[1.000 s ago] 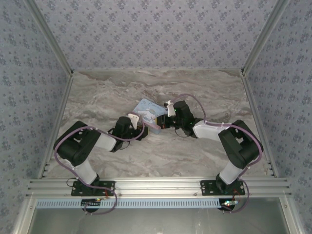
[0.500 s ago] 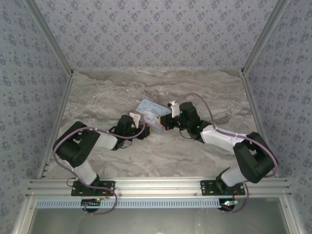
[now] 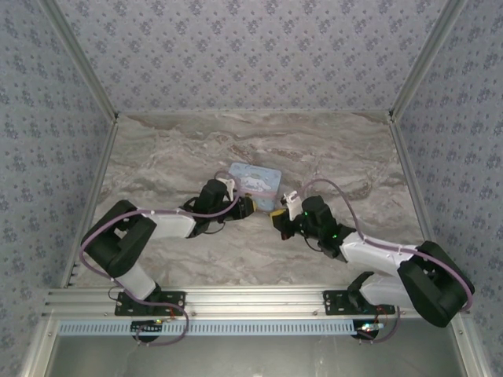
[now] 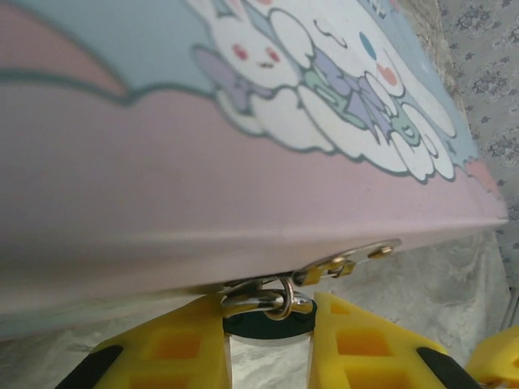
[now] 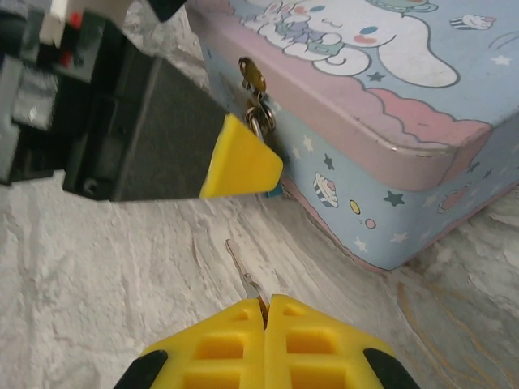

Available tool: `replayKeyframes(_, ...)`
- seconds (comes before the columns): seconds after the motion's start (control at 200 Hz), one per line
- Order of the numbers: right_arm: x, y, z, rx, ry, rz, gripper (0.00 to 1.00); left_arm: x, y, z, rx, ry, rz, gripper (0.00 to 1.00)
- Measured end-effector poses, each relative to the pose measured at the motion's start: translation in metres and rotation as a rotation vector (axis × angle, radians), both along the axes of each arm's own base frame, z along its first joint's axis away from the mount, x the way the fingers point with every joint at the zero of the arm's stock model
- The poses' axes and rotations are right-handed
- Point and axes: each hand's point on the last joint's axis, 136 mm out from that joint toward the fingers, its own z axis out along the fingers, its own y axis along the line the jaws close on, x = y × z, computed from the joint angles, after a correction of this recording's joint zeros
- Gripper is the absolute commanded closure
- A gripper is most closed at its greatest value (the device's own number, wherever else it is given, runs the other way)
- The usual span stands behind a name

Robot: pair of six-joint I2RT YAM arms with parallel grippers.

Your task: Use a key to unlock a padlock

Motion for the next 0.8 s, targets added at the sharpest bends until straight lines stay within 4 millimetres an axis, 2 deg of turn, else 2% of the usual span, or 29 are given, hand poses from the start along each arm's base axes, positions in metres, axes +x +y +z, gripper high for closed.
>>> replayKeyframes(0.275,-0.009,-0.011,-0.018,-0.052,-0.096,0.000,0.97,-0.005,-0.017,0.010,-0.065,0.105,0.065,0.83)
replayKeyframes(0.6,-0.005,-0.014,-0.021,-0.064,-0.190,0.000,0.97,-0.011,-0.023,0.014,-0.116,0.187,0.148,0.85)
replayKeyframes(0.8,-0.001,-0.012,-0.029,-0.071,-0.195,-0.003,0.97,-0.009,-0.022,0.027,-0.157,0.194,0.188,0.85)
